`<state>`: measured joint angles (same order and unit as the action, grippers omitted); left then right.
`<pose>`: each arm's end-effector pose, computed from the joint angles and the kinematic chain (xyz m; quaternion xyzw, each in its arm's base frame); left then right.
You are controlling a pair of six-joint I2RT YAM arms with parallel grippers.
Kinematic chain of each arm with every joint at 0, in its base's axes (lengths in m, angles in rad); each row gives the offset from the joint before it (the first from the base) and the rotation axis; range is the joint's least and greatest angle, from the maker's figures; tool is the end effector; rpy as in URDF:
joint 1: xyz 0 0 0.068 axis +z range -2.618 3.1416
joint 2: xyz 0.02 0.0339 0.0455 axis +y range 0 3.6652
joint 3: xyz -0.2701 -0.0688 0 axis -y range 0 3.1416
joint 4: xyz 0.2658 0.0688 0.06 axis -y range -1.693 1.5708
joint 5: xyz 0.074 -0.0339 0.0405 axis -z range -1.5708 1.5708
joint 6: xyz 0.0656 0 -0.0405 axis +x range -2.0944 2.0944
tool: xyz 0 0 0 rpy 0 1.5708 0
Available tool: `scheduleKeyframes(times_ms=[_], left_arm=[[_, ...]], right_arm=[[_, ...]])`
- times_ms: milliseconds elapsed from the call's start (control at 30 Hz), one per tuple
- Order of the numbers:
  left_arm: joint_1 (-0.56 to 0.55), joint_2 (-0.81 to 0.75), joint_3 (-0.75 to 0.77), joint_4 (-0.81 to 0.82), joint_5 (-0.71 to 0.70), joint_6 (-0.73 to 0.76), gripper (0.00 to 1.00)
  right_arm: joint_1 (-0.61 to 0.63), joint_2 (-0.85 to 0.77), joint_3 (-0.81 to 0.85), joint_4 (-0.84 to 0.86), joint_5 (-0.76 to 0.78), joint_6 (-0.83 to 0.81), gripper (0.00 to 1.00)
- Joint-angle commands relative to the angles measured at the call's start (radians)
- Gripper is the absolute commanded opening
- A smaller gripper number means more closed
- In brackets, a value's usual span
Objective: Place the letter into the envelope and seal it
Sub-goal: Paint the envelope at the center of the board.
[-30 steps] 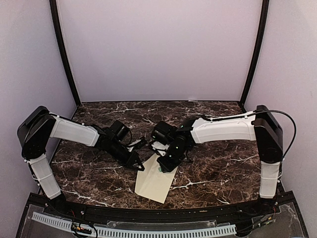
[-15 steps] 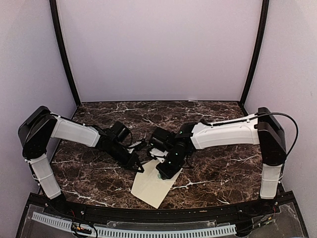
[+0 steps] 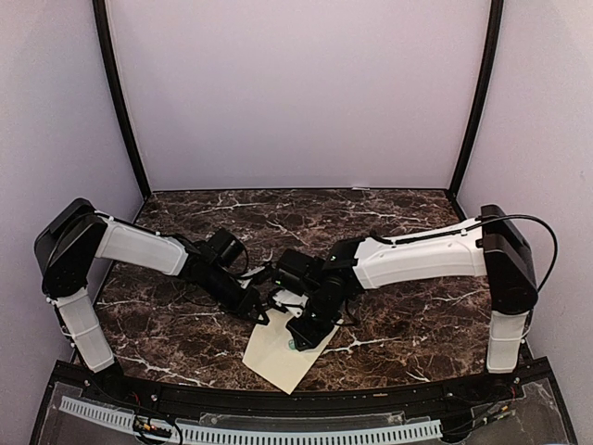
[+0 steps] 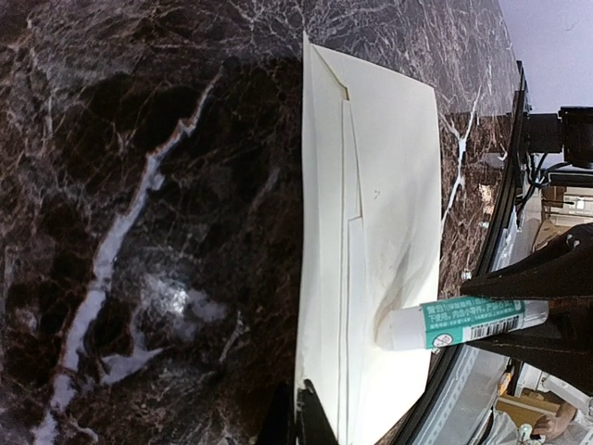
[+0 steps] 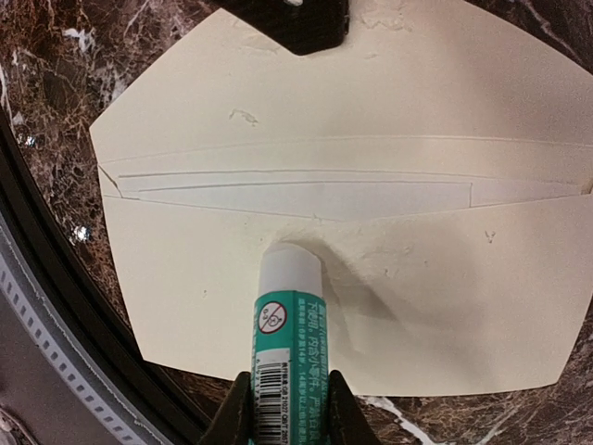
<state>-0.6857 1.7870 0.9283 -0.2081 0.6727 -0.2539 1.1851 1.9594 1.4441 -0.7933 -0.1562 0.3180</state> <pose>0.2509 -0.2580 0.1056 0.2762 0.8753 -0.3915 0.0652 0.1482 0.3922 0.1506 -0.4245 0.8927 0.1455 0.0424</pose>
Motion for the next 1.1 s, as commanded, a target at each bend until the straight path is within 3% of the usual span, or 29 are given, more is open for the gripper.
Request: scheduleKeyframes(times_ms=[0, 1067], left_arm=[[0.005, -0.005, 0.012, 0.003, -0.013, 0.008, 0.00], [0.005, -0.006, 0.013, 0.002, 0.000, 0.015, 0.00]], right_arm=[[0.023, 0.022, -0.011, -0.087, -0.033, 0.024, 0.02], [-0.175, 0.041, -0.111, -0.047, 0.182, -0.041, 0.01]])
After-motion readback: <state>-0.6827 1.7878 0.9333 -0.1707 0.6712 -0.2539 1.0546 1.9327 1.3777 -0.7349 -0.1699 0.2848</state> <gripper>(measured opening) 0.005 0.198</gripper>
